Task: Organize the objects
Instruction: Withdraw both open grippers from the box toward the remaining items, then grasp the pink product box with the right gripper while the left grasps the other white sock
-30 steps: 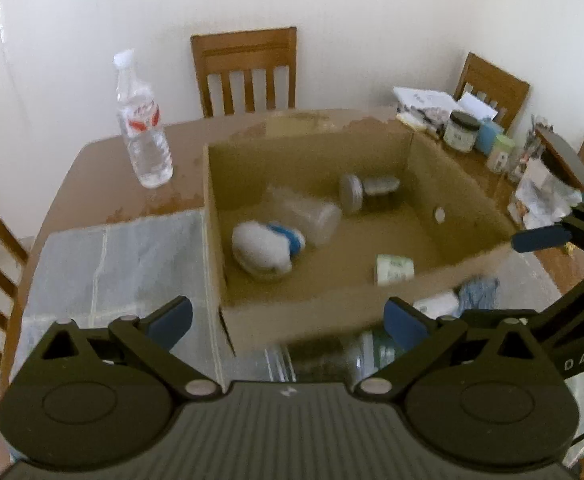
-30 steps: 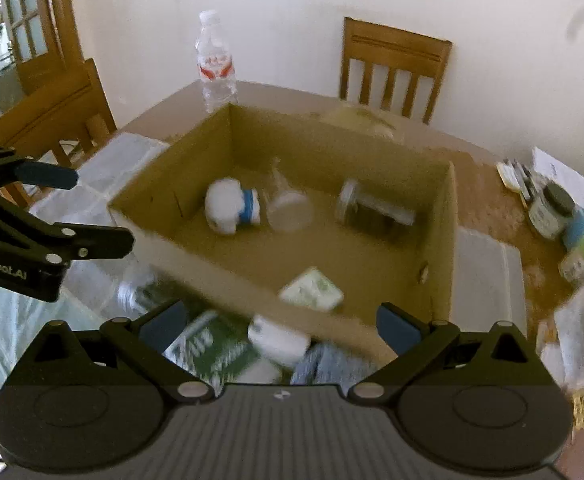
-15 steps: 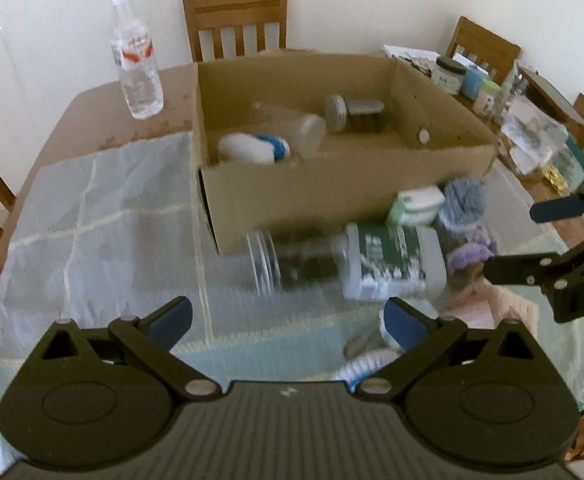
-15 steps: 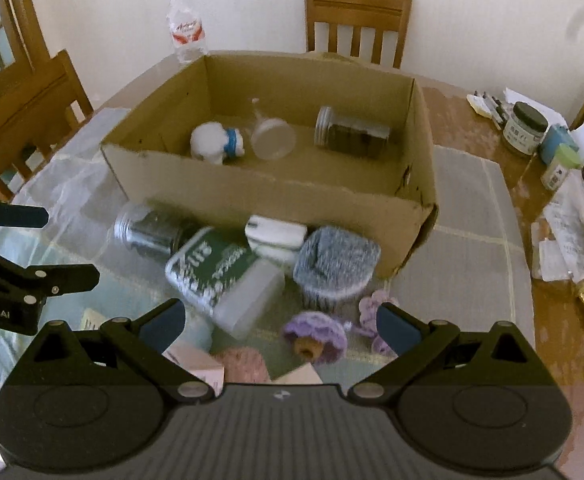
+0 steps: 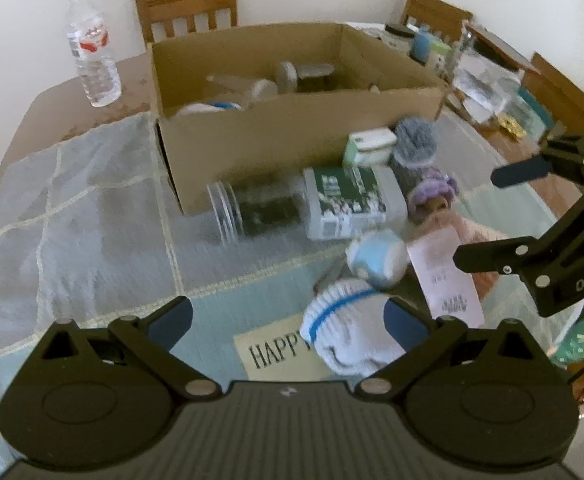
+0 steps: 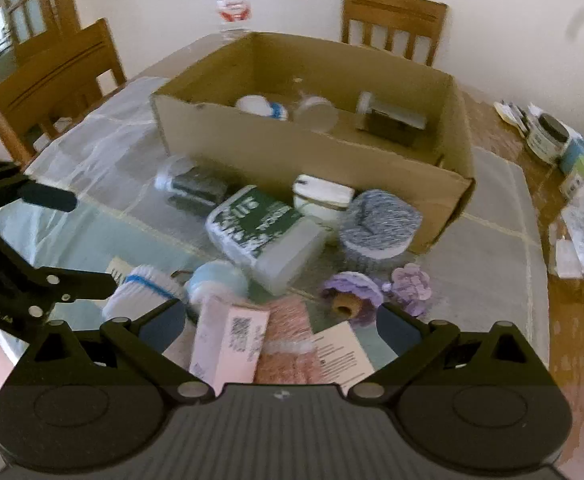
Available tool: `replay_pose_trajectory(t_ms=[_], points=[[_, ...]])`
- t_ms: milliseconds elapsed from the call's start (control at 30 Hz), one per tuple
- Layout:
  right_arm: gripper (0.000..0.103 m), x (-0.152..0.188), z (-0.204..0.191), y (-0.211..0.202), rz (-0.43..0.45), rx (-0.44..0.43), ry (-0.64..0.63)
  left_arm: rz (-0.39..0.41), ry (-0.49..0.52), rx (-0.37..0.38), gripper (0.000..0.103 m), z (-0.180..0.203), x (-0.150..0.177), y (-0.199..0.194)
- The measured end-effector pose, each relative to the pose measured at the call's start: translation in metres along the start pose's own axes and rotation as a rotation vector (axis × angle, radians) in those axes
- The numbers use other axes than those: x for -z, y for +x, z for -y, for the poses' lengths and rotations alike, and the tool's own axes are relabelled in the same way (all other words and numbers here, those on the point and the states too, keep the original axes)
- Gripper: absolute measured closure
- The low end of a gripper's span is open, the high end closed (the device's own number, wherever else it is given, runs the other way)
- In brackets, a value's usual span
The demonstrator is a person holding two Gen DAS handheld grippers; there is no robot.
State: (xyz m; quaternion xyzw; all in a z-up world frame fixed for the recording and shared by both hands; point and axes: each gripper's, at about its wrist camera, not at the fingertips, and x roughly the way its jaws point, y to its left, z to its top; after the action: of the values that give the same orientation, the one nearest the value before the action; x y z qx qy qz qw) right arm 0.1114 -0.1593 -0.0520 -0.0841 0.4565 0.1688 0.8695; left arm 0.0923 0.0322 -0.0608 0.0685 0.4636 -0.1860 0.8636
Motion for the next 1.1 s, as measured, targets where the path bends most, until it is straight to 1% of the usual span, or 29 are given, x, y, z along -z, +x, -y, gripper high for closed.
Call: replay_pose_trajectory(t_ms=[133, 267, 433, 533, 667, 900, 933, 1033, 1100], points=[[0.000, 0.006, -0.009, -0.002, 0.009, -0.007, -0.061, -0.023, 0.005, 0.004, 0.002, 0.004, 0.005, 0.002], [0.000, 0.010, -0.010, -0.003, 0.002, -0.043, -0.100, -0.029, 0.008, 0.025, 0.002, 0.010, 0.011, 0.001], [0.000, 0.013, -0.011, -0.003, 0.002, -0.075, -0.178, -0.047, 0.010, 0.005, 0.002, 0.020, 0.016, 0.002], [0.000, 0.014, -0.016, -0.003, 0.003, -0.088, -0.262, -0.045, -0.010, -0.008, 0.002, 0.021, 0.020, 0.000], [0.000, 0.016, -0.029, -0.001, -0.001, -0.108, -0.435, -0.038, -0.057, -0.034, 0.002, 0.018, 0.026, -0.004], [0.000, 0.034, -0.053, 0.006, 0.007, -0.099, -0.877, -0.031, -0.179, -0.071, 0.002, 0.016, 0.036, -0.004], [0.000, 0.037, -0.054, 0.009, 0.009, -0.098, -0.924, -0.028, -0.189, -0.076, 0.002, 0.017, 0.037, -0.004], [0.001, 0.043, -0.055, 0.018, 0.000, -0.102, -1.014, -0.025, -0.202, -0.091, 0.002, 0.021, 0.039, -0.004], [0.004, 0.045, -0.056, 0.023, 0.000, -0.112, -1.055, -0.029, -0.205, -0.100, 0.002, 0.023, 0.040, -0.002]])
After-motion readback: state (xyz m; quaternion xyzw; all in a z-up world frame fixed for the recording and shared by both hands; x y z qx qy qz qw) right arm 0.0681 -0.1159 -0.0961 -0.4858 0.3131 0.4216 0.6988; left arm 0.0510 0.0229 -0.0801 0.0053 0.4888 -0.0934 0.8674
